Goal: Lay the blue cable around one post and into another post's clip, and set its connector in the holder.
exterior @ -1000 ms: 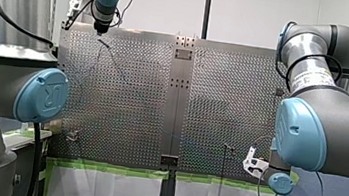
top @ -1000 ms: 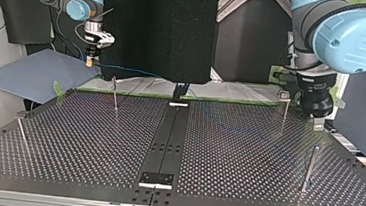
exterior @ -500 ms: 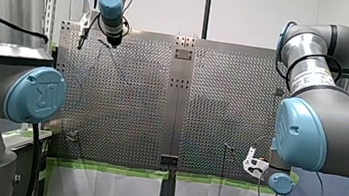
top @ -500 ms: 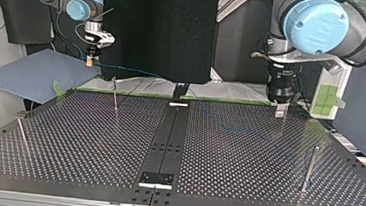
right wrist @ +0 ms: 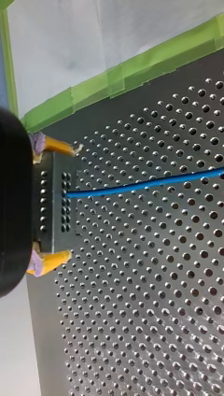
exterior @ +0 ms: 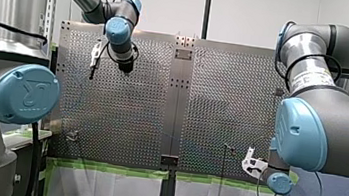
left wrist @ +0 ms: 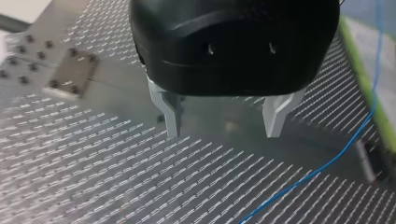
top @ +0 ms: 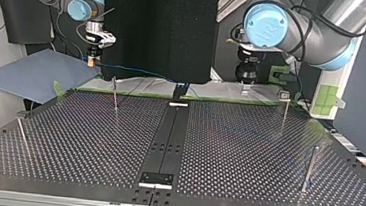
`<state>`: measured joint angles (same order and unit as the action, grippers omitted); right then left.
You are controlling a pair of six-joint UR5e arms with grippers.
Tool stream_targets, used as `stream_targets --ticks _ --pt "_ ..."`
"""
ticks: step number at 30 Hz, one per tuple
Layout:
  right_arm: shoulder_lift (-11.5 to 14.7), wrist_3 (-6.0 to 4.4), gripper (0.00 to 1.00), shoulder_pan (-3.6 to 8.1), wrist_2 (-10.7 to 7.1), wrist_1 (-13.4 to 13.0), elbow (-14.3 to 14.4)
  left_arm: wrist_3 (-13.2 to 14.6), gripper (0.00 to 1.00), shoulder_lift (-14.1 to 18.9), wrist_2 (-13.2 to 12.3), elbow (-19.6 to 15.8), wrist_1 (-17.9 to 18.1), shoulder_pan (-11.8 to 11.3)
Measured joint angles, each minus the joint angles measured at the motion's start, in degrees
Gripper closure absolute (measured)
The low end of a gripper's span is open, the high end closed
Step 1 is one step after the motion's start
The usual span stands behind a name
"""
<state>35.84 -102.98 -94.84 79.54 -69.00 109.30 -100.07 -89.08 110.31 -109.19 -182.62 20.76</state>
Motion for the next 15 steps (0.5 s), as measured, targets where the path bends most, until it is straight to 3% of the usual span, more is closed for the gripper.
stream_targets --ticks 6,15 --pt "0.00 0.03 1.00 -0.12 -0.06 -0.07 0.00 -2.53 0.00 -3.34 -0.66 -1.11 3.36 3.34" --pt "0.00 0.00 1.00 -0.18 0.00 0.09 -0.01 -5.07 0.00 -8.54 -2.57 3.40 8.56 8.53"
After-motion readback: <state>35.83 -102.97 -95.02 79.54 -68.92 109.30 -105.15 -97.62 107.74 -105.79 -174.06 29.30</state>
